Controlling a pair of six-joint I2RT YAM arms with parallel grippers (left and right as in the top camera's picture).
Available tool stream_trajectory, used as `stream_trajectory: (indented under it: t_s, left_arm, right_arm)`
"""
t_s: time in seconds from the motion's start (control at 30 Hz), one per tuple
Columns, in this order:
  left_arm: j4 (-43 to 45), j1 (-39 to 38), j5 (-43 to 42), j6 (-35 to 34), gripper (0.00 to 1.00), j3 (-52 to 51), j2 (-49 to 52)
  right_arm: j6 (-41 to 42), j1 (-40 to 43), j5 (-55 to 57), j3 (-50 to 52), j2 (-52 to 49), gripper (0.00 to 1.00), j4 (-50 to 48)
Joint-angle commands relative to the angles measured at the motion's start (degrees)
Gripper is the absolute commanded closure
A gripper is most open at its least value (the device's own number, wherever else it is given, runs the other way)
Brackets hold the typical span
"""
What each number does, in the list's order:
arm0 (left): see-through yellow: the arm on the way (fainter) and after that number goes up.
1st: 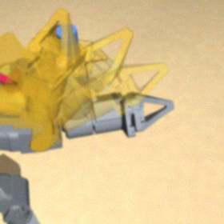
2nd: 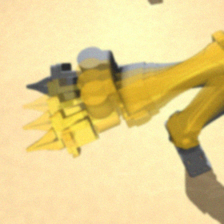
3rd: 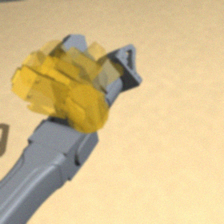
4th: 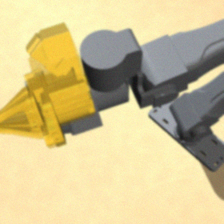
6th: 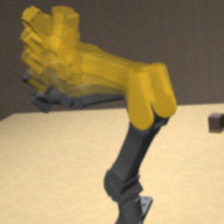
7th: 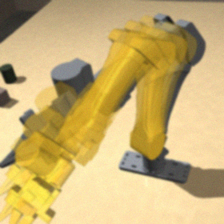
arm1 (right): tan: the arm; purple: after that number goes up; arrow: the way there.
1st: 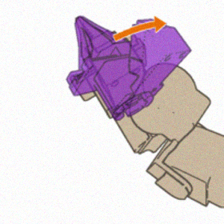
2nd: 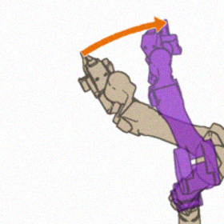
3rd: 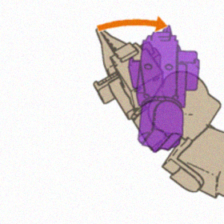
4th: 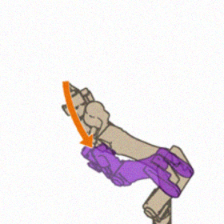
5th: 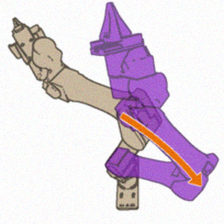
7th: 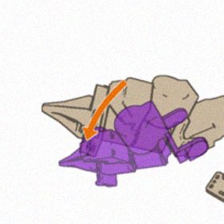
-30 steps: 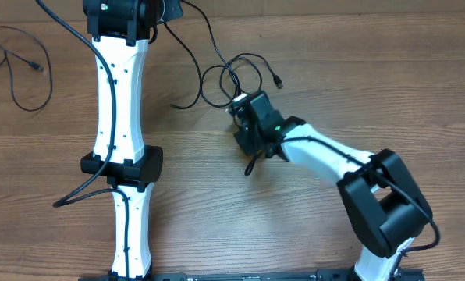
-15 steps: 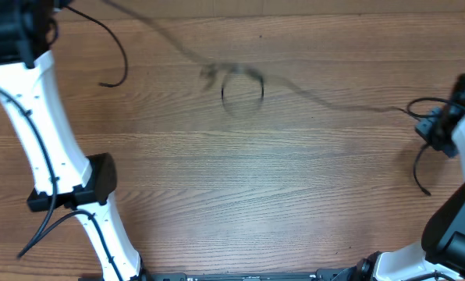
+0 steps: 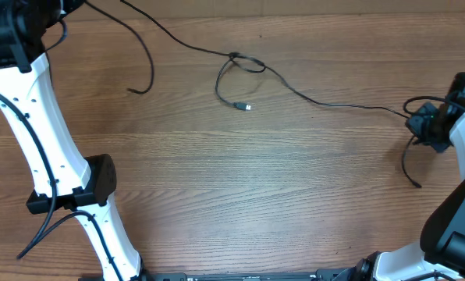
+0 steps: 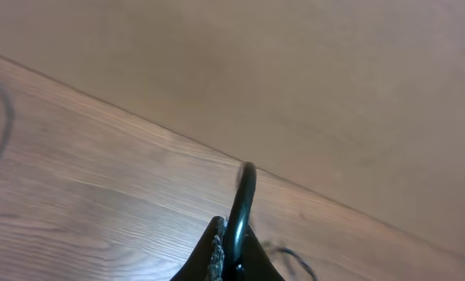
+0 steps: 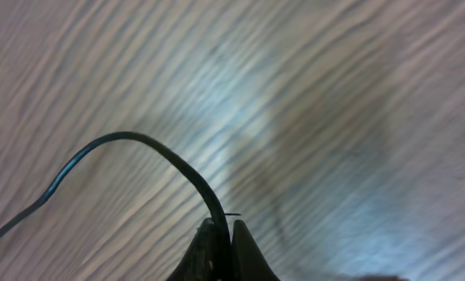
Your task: Untangle cables
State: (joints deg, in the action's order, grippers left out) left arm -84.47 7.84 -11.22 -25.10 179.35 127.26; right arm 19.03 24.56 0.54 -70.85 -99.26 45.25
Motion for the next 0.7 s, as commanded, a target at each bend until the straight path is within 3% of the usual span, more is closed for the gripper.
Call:
stream_trajectory:
  t_s: [0.0, 0.23, 0.33, 0.47, 0.6, 0.63, 0.67]
  left_arm:
    - [0.2, -2.2, -2.6, 0.7, 0.96, 0.7, -0.6]
    - [-0.3, -5.7, -2.3, 1.3, 0.96, 0.6, -0.6]
    - [-0.5, -5.8, -2.3, 1.3, 0.96, 0.6, -0.6]
    - [-1.0, -5.9, -2.4, 1.3, 0.96, 0.4, -0.5]
    - [-1.0, -6.3, -2.4, 1.3, 0.96, -0.2, -0.4]
    - [-1.0, -6.5, -2.4, 1.3, 0.96, -0.2, -0.4]
    - [-1.0, -6.8, -2.4, 1.3, 0.96, -0.2, -0.3]
  right_arm:
    - [-1.3, -2.4, -2.4, -0.9, 1.3, 0.94, -0.8]
    - [-3.1, -6.6, -11.6, -4.3, 1.3, 0.78, -1.1]
    - [-4.3, -7.9, -12.2, -4.7, 1.3, 0.6, -2.1]
    - [-4.3, -9.4, -13.4, -4.7, 1.3, 0.47, -3.4]
    - [-4.3, -12.3, -24.3, -4.7, 1.3, 0.36, -6.6]
    - [-4.3, -13.2, -26.2, -4.7, 1.3, 0.31, -7.5]
    - [-4.4, -14.8, -28.1, -4.6, 1.3, 0.2, -9.0]
